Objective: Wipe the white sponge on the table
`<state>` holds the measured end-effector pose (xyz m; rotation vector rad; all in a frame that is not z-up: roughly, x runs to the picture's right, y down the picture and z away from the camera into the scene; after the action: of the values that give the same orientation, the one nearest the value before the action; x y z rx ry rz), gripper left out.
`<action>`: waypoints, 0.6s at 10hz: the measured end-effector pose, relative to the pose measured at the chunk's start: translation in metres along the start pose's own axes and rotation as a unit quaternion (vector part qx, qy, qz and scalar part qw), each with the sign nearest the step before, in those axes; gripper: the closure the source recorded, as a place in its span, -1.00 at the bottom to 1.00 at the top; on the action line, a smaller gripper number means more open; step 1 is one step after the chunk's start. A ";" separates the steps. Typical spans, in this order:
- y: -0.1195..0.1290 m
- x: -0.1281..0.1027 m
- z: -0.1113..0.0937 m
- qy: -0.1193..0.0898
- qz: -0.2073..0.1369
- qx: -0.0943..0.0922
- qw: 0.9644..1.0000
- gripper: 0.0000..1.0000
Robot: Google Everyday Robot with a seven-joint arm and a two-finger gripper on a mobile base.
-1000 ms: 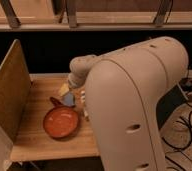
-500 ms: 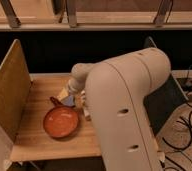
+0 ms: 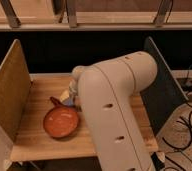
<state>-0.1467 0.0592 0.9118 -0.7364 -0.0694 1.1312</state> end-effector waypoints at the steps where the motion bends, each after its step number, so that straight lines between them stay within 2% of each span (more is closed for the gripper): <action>1: -0.001 0.004 0.006 0.010 0.004 -0.001 1.000 -0.52; 3: -0.002 0.003 0.014 0.017 0.009 -0.003 1.000 -0.52; 6: -0.006 -0.001 0.012 0.019 0.008 0.005 1.000 -0.52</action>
<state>-0.1474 0.0625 0.9245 -0.7502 -0.0251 1.1321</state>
